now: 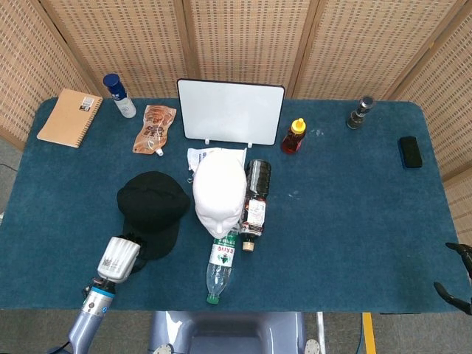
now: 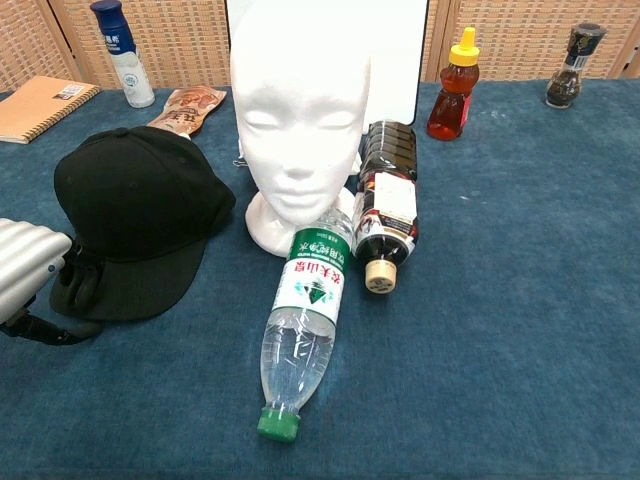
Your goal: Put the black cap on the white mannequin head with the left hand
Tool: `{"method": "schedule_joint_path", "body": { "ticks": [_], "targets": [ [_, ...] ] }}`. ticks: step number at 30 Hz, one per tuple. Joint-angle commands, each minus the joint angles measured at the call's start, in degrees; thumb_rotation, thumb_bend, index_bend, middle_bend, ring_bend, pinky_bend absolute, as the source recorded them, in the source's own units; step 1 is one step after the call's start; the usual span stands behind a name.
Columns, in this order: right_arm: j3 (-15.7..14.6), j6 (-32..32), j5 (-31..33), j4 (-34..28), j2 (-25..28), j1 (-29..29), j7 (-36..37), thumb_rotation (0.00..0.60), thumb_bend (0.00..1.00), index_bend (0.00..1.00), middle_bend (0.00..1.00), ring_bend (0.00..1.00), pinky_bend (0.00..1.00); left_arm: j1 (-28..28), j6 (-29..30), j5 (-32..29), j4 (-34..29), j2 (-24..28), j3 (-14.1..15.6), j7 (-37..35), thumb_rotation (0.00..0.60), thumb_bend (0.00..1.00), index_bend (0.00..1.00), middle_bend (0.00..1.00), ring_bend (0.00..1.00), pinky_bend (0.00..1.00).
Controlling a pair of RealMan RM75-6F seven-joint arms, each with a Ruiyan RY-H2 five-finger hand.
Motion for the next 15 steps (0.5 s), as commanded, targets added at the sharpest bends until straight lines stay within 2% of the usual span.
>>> {"method": "schedule_joint_path", "body": {
  "ticks": [1, 15],
  "targets": [
    [0.02, -0.04, 0.11, 0.15, -0.06, -0.05, 0.12, 0.600, 0.20, 0.24, 0.29, 0.29, 0.31, -0.11, 0.33, -0.01, 1.05, -0.79, -0.14, -0.34, 0.600, 0.16, 0.67, 0.66, 0.50, 0.73],
    [0.30, -0.21, 0.81, 0.79, -0.24, -0.19, 0.54, 0.600, 0.20, 0.24, 0.29, 0.29, 0.31, -0.91, 2.46, 0.20, 8.76, -5.16, -1.09, -3.66, 0.600, 0.19, 0.67, 0.66, 0.49, 0.73]
  ]
}}
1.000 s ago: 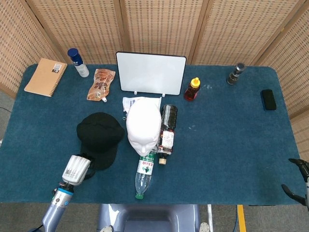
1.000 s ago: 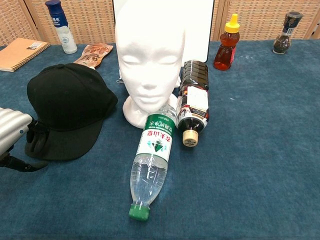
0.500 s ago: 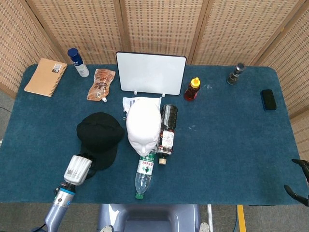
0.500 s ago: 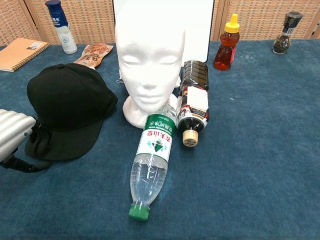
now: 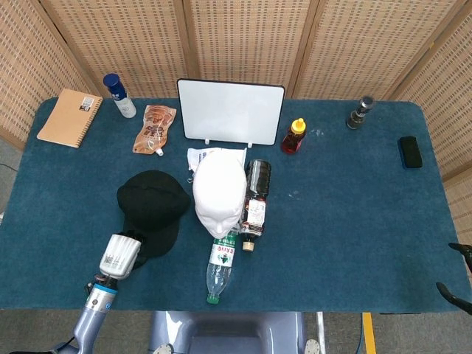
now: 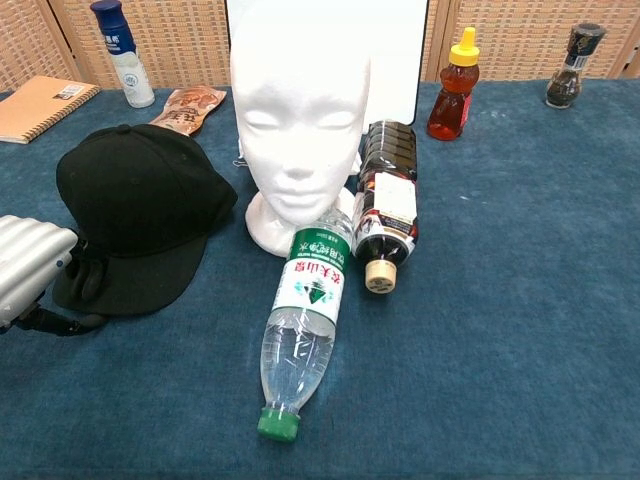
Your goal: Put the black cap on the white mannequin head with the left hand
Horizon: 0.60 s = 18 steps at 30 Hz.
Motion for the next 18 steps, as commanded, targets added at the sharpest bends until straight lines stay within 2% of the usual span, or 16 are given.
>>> {"method": "schedule_joint_path", "body": {
  "ticks": [1, 9, 18],
  "targets": [
    [0.07, 0.12, 0.13, 0.10, 0.03, -0.10, 0.07, 0.600, 0.20, 0.24, 0.29, 0.29, 0.31, -0.36, 0.64, 0.17, 1.41, -0.96, -0.29, -1.28, 0.600, 0.19, 0.67, 0.65, 0.49, 0.73],
    [0.24, 1.04, 0.07, -0.09, 0.28, -0.57, 0.15, 0.600, 0.20, 0.24, 0.29, 0.29, 0.31, -2.73, 2.65, 0.83, 1.16, -1.44, -2.63, -2.73, 0.600, 0.21, 0.66, 0.58, 0.45, 0.72],
    [0.39, 2.41, -0.18, -0.64, 0.69, -1.28, 0.05, 0.600, 0.20, 0.24, 0.29, 0.29, 0.31, -7.63, 0.80, -1.50, -1.66, -0.17, -8.10, -2.70, 0.600, 0.21, 0.64, 0.52, 0.41, 0.67]
  ]
}}
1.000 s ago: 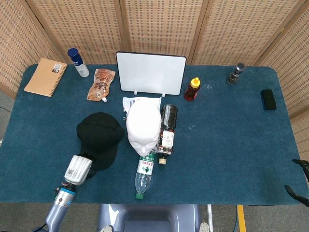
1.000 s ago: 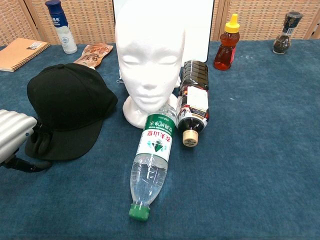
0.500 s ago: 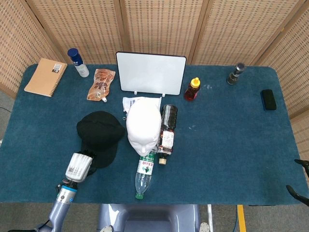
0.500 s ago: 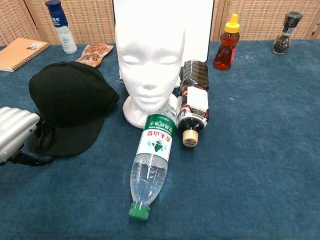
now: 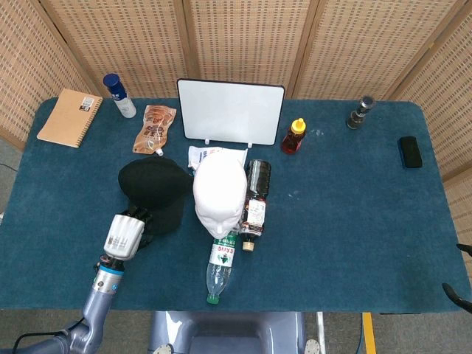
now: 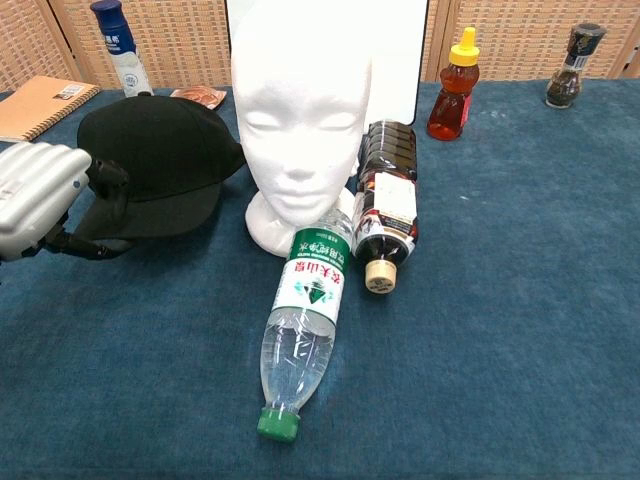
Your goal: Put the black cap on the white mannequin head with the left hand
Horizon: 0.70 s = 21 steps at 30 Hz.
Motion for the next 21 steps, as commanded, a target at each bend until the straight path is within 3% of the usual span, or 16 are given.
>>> {"method": "schedule_joint_path", "body": {
  "ticks": [1, 8, 13, 21],
  "targets": [
    [0.04, 0.20, -0.02, -0.12, 0.10, -0.15, -0.05, 0.600, 0.20, 0.24, 0.29, 0.29, 0.31, -1.52, -0.87, -1.12, -0.69, 0.36, -1.67, -0.03, 0.600, 0.21, 0.63, 0.51, 0.40, 0.66],
    [0.20, 0.67, 0.29, -0.48, 0.29, -0.56, -0.19, 0.600, 0.20, 0.24, 0.29, 0.29, 0.31, -4.84, -3.40, -4.46, -0.18, 0.09, -5.41, -0.13, 0.600, 0.21, 0.61, 0.48, 0.38, 0.63],
    [0.43, 0.91, 0.48, -0.79, 0.52, -0.70, -0.47, 0.600, 0.20, 0.24, 0.29, 0.29, 0.31, -6.26, -4.97, -5.87, 1.37, 0.01, -6.06, -0.43, 0.600, 0.21, 0.58, 0.45, 0.34, 0.57],
    [0.51, 0.42, 0.29, -1.57, 0.75, -0.39, -1.49, 0.600, 0.20, 0.24, 0.29, 0.29, 0.31, -8.26, -9.45, -7.56, 6.74, 0.04, -5.27, -5.02, 0.600, 0.37, 0.53, 0.37, 0.27, 0.52]
  ]
}}
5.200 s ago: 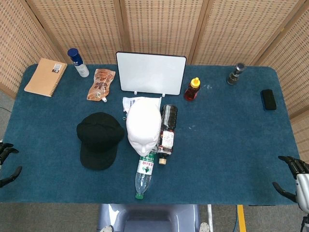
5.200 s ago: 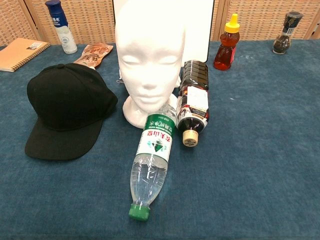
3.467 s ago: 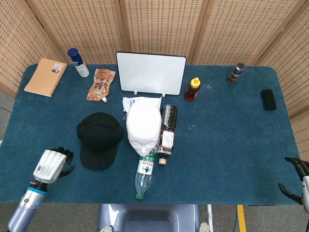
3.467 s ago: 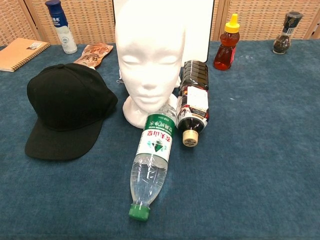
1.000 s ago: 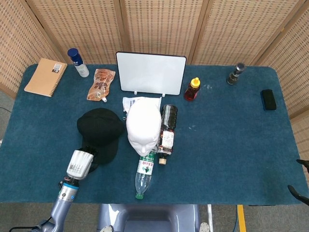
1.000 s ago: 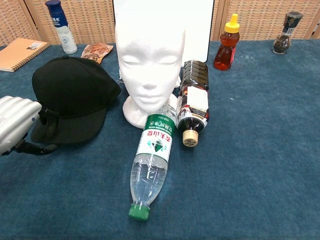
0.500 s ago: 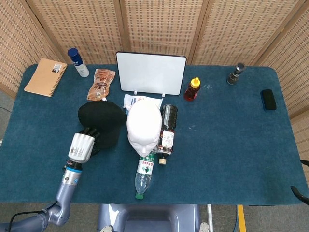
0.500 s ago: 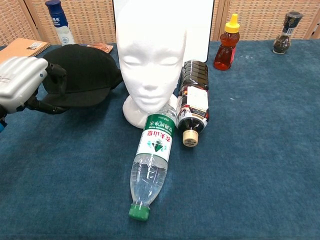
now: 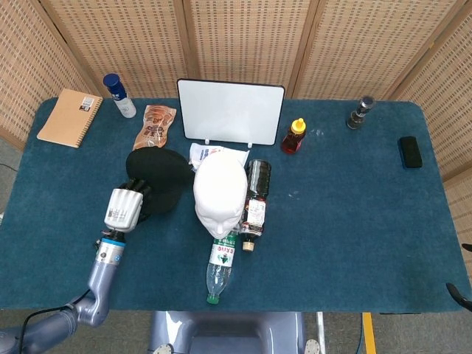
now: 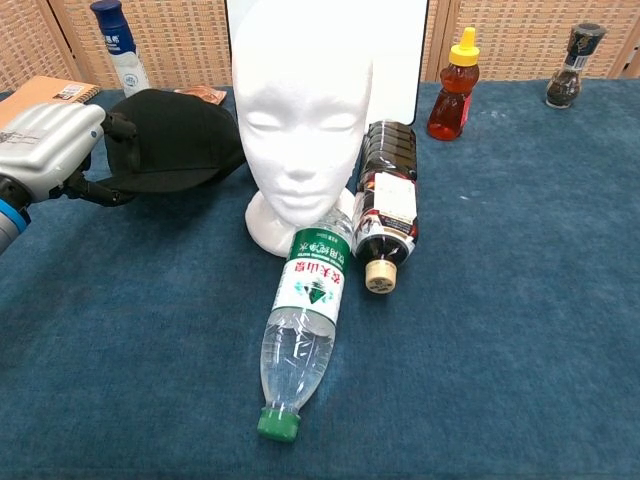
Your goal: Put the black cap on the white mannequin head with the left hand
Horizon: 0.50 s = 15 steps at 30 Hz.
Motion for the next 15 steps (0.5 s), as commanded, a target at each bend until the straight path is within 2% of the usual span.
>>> {"method": "schedule_joint_path", "body": {
  "ticks": [1, 5, 8, 11, 15],
  "targets": [
    [0.04, 0.00, -0.17, -0.35, 0.12, 0.08, -0.39, 0.600, 0.20, 0.24, 0.29, 0.29, 0.31, -0.94, -1.89, -0.66, 2.30, 0.04, 0.50, -2.18, 0.600, 0.40, 0.52, 0.37, 0.27, 0.52],
    [0.10, 0.20, -0.31, -0.97, 0.36, 0.04, -0.90, 0.600, 0.20, 0.24, 0.29, 0.29, 0.31, -1.38, -3.16, -1.25, 4.22, -0.19, 0.95, -4.00, 0.600, 0.52, 0.52, 0.37, 0.27, 0.53],
    [0.04, 0.39, -0.61, -1.55, 0.56, -0.01, -1.37, 0.600, 0.20, 0.24, 0.29, 0.29, 0.31, -1.32, -3.97, -2.23, 4.02, 0.21, 0.95, -5.42, 0.600, 0.61, 0.55, 0.37, 0.30, 0.64],
    [0.08, 0.55, -0.75, -1.91, 0.71, -0.04, -1.68, 0.600, 0.20, 0.24, 0.29, 0.29, 0.31, -1.08, -2.61, -2.17, 3.35, 0.91, 0.90, -6.66, 0.600, 0.64, 0.64, 0.40, 0.39, 0.73],
    [0.09, 0.69, -1.13, -2.35, 0.83, 0.03, -2.00, 0.600, 0.20, 0.24, 0.29, 0.29, 0.31, -0.68, -0.90, -1.60, 2.10, 2.74, 1.13, -8.71, 0.600, 0.65, 0.70, 0.45, 0.43, 0.76]
  ]
}}
